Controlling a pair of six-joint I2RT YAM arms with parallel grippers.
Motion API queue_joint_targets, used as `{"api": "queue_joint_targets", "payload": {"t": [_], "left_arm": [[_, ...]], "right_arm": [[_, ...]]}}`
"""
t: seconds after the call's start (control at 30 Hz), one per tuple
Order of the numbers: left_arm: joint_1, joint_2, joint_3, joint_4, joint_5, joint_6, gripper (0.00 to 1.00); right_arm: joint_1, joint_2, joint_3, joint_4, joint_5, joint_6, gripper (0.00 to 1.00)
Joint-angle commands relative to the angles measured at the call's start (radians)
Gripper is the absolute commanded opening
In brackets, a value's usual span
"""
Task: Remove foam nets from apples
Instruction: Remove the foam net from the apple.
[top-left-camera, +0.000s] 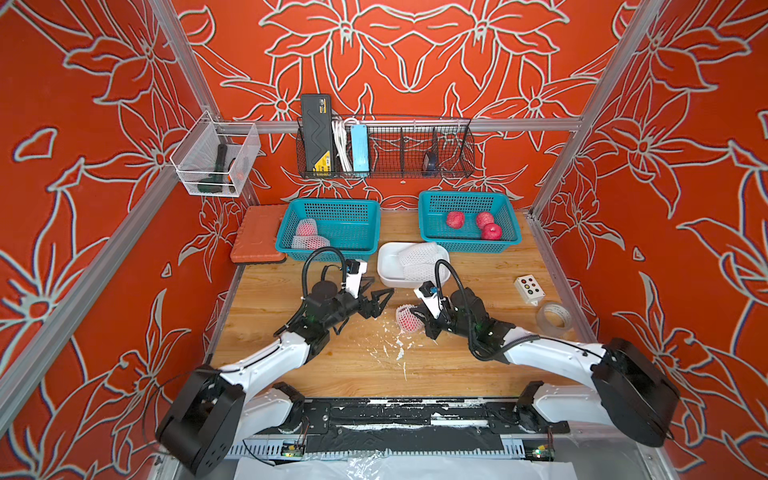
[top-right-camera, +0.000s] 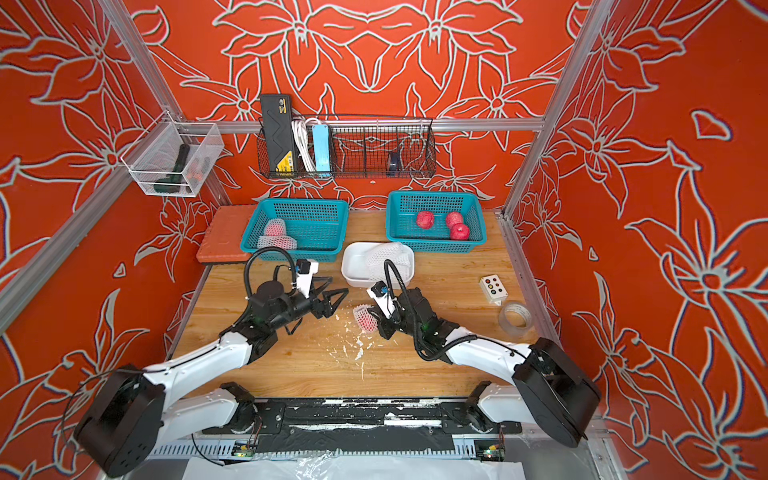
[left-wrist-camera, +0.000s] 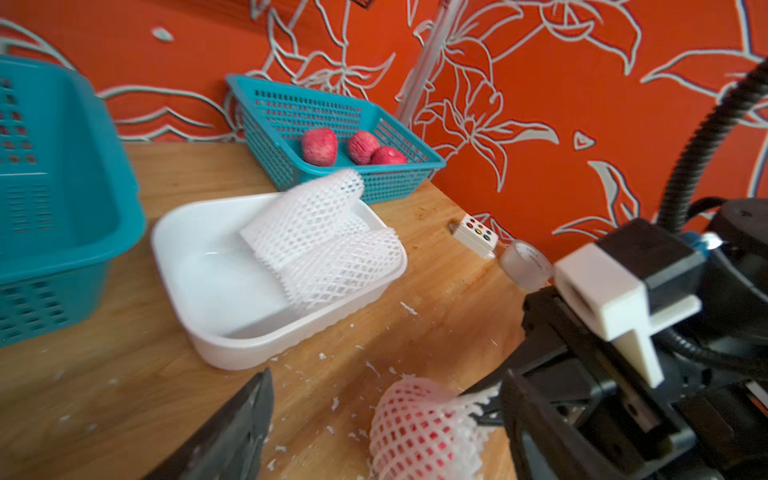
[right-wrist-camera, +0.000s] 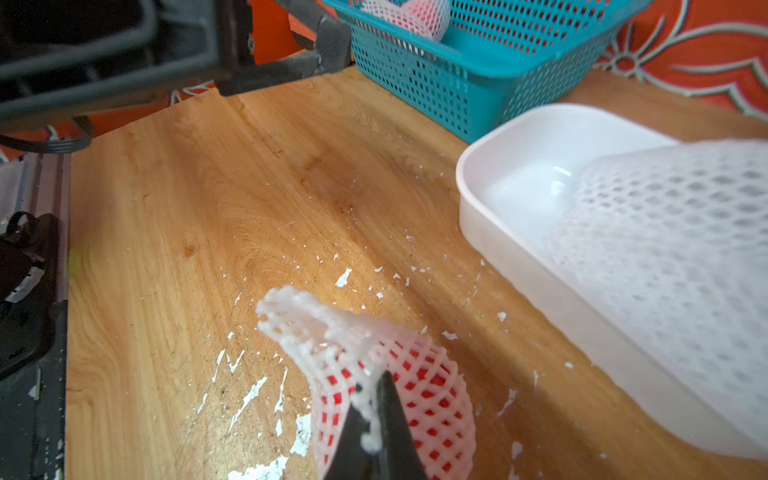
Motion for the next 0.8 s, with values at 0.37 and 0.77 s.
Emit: {"api": "queue_joint_targets", "payload": {"t": [0.37, 0.77], "left_arm": [[0.006, -0.176, -0.134, 0.004, -0.168, 0.018, 0.98], [0.006, -0.162, -0.154, 0.015, -0.183, 0.027, 0.98]], "right_arm": [[-0.055, 0.067, 0.117, 0.045, -0.114, 0.197, 0.0], [-0.023, 0.11, 0.182, -0.057, -0.016, 0.202, 0.0]]}}
